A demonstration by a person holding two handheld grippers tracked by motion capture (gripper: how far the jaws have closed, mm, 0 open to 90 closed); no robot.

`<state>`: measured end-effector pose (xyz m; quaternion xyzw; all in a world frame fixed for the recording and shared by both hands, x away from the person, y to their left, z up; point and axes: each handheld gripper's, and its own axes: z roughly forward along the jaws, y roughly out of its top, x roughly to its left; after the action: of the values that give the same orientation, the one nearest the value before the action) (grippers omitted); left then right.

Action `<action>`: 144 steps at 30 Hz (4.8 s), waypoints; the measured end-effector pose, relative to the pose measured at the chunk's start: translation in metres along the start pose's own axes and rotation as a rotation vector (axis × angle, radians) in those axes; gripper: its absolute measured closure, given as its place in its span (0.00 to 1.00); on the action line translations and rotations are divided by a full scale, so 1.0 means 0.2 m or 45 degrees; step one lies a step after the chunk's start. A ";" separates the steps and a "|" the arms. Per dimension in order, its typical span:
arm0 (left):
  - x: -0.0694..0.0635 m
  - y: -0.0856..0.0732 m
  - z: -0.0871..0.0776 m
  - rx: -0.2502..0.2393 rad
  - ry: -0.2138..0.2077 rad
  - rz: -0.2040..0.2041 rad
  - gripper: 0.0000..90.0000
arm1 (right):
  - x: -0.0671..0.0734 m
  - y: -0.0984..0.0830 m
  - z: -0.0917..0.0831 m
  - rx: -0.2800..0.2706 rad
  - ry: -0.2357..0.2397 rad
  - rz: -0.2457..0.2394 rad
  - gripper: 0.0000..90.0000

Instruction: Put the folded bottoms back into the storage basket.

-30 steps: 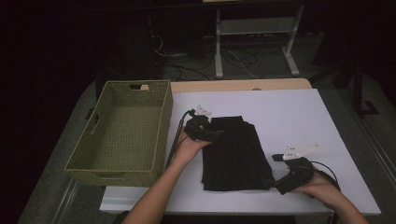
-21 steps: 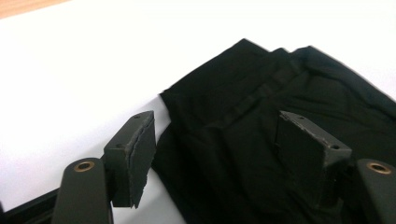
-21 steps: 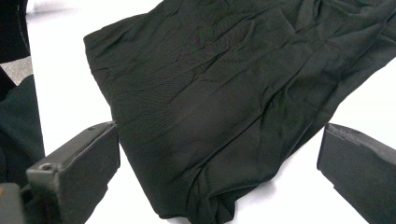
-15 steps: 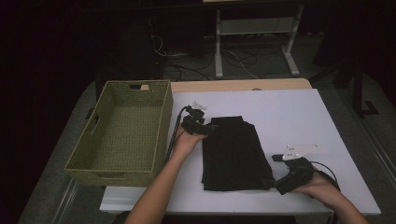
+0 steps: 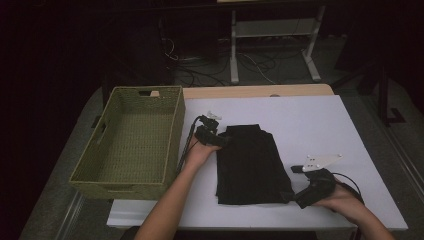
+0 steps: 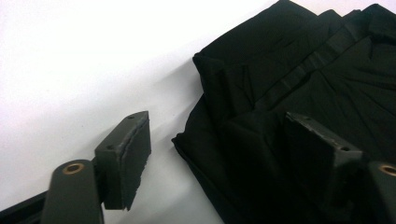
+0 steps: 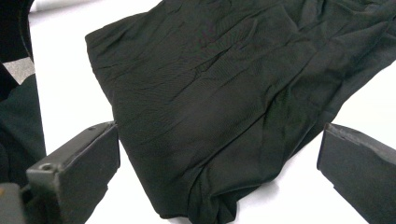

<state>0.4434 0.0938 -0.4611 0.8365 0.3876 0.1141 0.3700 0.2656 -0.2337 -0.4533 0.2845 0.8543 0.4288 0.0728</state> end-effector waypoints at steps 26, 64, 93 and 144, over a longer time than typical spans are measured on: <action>-0.05 0.00 0.01 0.008 -0.191 0.028 0.87 | 0.05 -0.02 -0.03 -0.003 -0.066 0.054 0.00; -0.06 0.01 -0.01 -0.038 -0.190 0.038 0.91 | 0.11 -0.02 0.08 0.211 -0.032 -0.115 0.91; -0.21 0.17 -0.23 -0.209 -0.236 0.147 0.91 | 0.08 0.28 0.04 -0.070 0.066 -0.135 0.92; 0.06 0.53 -0.98 -0.359 -0.141 0.099 0.91 | 0.16 1.26 0.06 -0.311 0.190 -0.335 0.92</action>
<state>0.4179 0.1604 -0.2496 0.7957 0.3142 0.1352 0.4999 0.3503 -0.0889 -0.2615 0.1268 0.8288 0.5360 0.0988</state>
